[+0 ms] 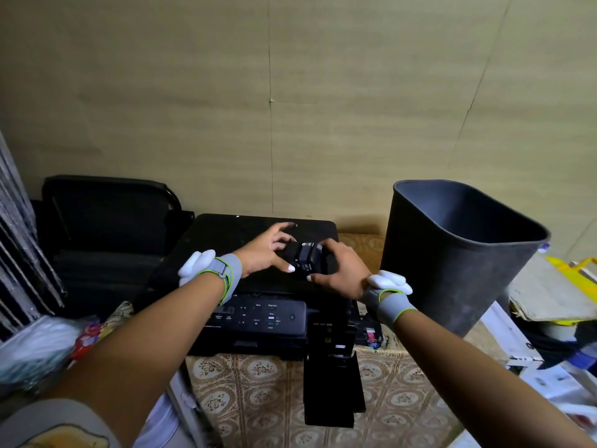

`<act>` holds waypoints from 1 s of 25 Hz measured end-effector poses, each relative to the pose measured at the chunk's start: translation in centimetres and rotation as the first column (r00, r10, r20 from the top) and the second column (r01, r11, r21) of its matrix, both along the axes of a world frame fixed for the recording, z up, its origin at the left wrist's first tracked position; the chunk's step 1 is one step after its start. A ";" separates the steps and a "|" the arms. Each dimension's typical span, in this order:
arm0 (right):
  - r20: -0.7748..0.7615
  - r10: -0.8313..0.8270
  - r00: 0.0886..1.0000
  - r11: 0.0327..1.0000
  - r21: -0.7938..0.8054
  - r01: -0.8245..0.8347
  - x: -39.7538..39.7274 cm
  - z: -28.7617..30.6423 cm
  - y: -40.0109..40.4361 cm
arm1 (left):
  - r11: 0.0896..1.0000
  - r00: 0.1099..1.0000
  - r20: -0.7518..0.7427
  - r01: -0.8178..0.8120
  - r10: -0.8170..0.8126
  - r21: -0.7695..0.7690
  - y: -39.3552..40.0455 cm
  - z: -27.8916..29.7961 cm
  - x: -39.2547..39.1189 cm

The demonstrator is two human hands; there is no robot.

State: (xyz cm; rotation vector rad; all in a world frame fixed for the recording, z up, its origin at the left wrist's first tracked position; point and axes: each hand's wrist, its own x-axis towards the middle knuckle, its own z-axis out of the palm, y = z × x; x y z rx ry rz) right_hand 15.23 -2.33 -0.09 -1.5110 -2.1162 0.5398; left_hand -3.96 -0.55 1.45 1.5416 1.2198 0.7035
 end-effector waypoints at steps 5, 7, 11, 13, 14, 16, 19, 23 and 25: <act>0.060 0.045 0.997 0.997 0.052 -0.048 0.9 0.6 -0.1 | 0.993 0.984 -0.139 0.103 -0.109 -0.050 0.1 -0.1 0.3; 0.108 0.069 0.992 0.992 0.094 -0.079 1.3 0.6 0.2 | 0.993 0.991 -0.102 0.072 -0.082 -0.097 0.1 -0.3 0.8; 0.116 0.080 0.990 0.980 0.172 -0.100 1.9 0.3 0.8 | 0.961 0.999 -0.019 0.030 -0.036 -0.274 -0.2 -0.3 1.7; 0.112 0.097 0.989 0.975 0.189 -0.117 2.1 0.2 1.1 | 0.927 0.997 0.069 0.045 -0.021 -0.373 0.1 -0.7 1.8; 0.118 0.106 0.987 0.975 0.185 -0.127 2.1 0.3 1.1 | 0.915 0.994 0.109 0.018 0.028 -0.402 0.4 -1.0 1.8; 0.127 0.134 0.983 0.967 0.198 -0.158 2.3 0.3 1.4 | 0.903 0.981 0.155 -0.039 0.115 -0.429 0.6 -1.2 2.0; 0.113 0.151 0.982 0.945 0.276 -0.178 2.2 0.0 1.4 | 0.884 0.952 0.257 -0.027 0.165 -0.466 -0.1 -1.1 2.8; 0.117 0.045 0.992 0.954 0.290 -0.077 1.8 0.1 1.1 | 0.882 0.890 0.385 -0.039 0.244 -0.470 -0.5 -1.2 3.0; 0.004 -0.036 0.999 0.989 0.146 0.035 1.7 -0.1 1.3 | 0.887 0.859 0.427 -0.064 0.282 -0.458 -0.4 -1.3 3.0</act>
